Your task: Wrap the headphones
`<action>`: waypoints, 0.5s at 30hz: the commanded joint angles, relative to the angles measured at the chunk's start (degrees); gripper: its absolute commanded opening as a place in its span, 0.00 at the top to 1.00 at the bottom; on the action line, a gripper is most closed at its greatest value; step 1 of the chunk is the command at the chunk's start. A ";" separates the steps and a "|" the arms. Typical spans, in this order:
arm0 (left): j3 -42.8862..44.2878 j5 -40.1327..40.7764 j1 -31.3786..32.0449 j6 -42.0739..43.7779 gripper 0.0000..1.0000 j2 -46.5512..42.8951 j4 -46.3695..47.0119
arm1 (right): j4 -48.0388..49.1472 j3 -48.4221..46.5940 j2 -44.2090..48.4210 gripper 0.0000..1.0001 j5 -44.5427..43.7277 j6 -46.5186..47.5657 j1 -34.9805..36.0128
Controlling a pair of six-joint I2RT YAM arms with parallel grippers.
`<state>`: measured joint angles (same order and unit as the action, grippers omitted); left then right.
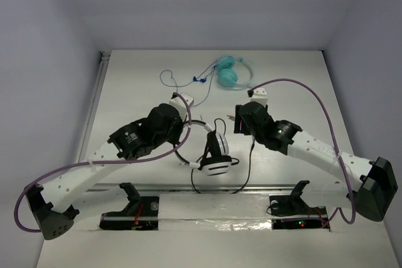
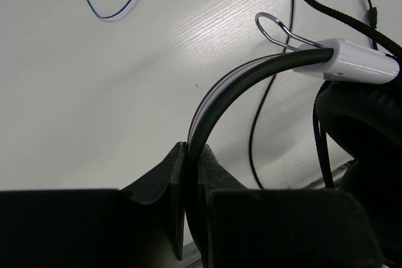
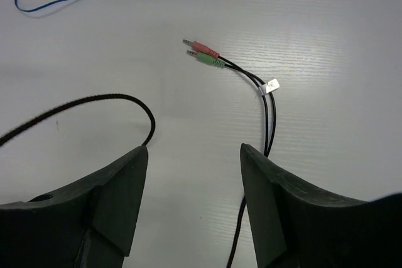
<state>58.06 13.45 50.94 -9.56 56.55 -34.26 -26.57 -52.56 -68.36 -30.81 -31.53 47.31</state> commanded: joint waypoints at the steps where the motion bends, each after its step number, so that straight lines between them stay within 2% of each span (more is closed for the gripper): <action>1: 3.03 -6.58 0.13 -0.72 1.00 -3.12 6.31 | 3.97 -1.68 2.17 0.34 -0.04 0.76 -0.20; 6: 0.65 -17.75 0.13 -1.77 1.00 -2.50 10.78 | 11.87 -4.31 0.07 0.36 3.55 5.68 -0.73; 9: 1.61 -16.19 0.13 -2.92 1.00 -2.33 10.01 | 19.43 -0.99 0.24 0.38 9.88 7.80 -0.73; 10: 2.83 -15.22 0.13 -2.92 1.00 -2.50 9.57 | 24.67 0.94 1.11 0.41 13.02 7.62 -1.68; 12: 4.24 -13.37 0.13 -3.27 1.00 -2.94 8.69 | 31.28 7.95 4.80 0.51 19.26 6.83 -4.49; 13: 5.03 -11.89 0.13 -3.44 1.00 -3.12 8.42 | 36.62 10.08 5.94 0.56 25.38 4.92 -8.07; 14: 6.61 -10.74 0.13 -3.62 1.00 -3.29 8.25 | 37.98 11.50 6.74 0.62 27.45 3.59 -9.59; 15: 7.41 -9.86 0.13 -4.23 1.00 -3.47 7.81 | 38.78 12.47 7.88 0.78 28.51 2.71 -10.47</action>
<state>59.35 2.26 51.00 -10.24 55.94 -31.11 -0.30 -43.29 -63.40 -12.34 -26.50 40.66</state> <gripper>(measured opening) 0.047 0.286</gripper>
